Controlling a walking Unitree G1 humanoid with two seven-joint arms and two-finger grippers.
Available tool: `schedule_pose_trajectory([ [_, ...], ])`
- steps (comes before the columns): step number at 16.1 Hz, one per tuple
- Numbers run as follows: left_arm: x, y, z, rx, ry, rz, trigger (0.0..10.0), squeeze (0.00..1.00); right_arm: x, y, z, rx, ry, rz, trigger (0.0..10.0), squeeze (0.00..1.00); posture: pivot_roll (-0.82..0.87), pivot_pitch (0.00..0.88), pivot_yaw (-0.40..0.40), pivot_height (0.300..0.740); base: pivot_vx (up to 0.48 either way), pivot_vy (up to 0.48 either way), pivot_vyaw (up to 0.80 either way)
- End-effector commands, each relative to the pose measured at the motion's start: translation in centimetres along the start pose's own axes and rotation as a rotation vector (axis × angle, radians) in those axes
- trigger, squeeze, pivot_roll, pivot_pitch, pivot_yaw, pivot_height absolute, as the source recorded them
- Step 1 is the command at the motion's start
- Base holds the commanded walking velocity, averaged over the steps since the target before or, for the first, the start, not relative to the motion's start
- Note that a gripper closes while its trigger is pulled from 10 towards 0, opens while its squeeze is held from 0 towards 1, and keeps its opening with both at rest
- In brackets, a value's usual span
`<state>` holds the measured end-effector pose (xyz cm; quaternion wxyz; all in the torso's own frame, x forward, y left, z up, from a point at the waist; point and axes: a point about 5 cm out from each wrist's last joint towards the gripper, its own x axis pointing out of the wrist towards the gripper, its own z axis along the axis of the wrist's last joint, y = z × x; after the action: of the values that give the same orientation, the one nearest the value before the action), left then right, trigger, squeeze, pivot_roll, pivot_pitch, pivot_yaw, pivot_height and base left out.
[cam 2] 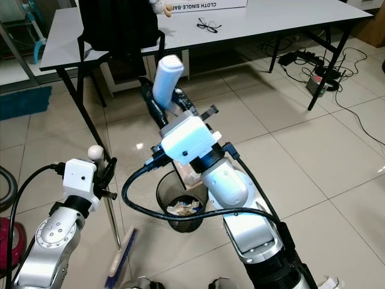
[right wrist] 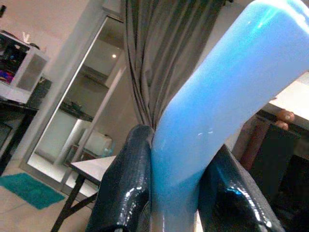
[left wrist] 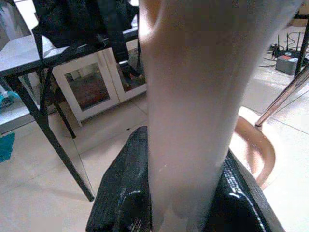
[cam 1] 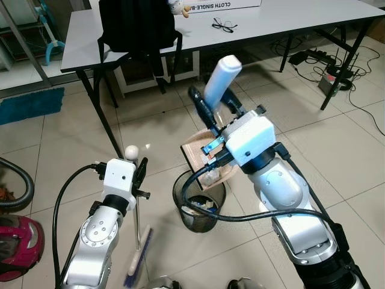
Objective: Sweep floor
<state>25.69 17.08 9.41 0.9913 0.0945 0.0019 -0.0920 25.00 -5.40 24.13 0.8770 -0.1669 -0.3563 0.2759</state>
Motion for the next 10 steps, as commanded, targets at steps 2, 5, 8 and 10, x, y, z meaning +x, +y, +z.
schedule_pose_trajectory([
  [2,0.19,-0.01,0.44,0.026,-0.022,-0.009,10.0,0.00,0.17,0.34,1.43,0.017,-0.093,0.029,10.0,0.00,-0.01,0.067,0.071,0.740,0.000,0.000,0.00],
  [5,0.21,-0.05,0.49,0.021,-0.023,-0.008,10.0,0.00,0.21,0.08,0.92,0.051,-0.054,-0.015,10.0,0.00,-0.01,0.064,0.070,0.740,0.000,0.000,0.00],
  [8,0.21,-0.09,0.51,0.020,-0.024,-0.008,10.0,0.00,0.09,0.22,0.83,0.006,-0.062,0.015,10.0,0.00,-0.01,0.065,0.070,0.740,0.000,0.000,0.00],
  [10,0.19,-0.10,0.52,0.020,-0.024,-0.009,10.0,0.00,0.03,0.41,0.93,-0.008,-0.072,0.033,10.0,0.00,-0.01,0.066,0.070,0.740,0.000,0.000,0.00],
])
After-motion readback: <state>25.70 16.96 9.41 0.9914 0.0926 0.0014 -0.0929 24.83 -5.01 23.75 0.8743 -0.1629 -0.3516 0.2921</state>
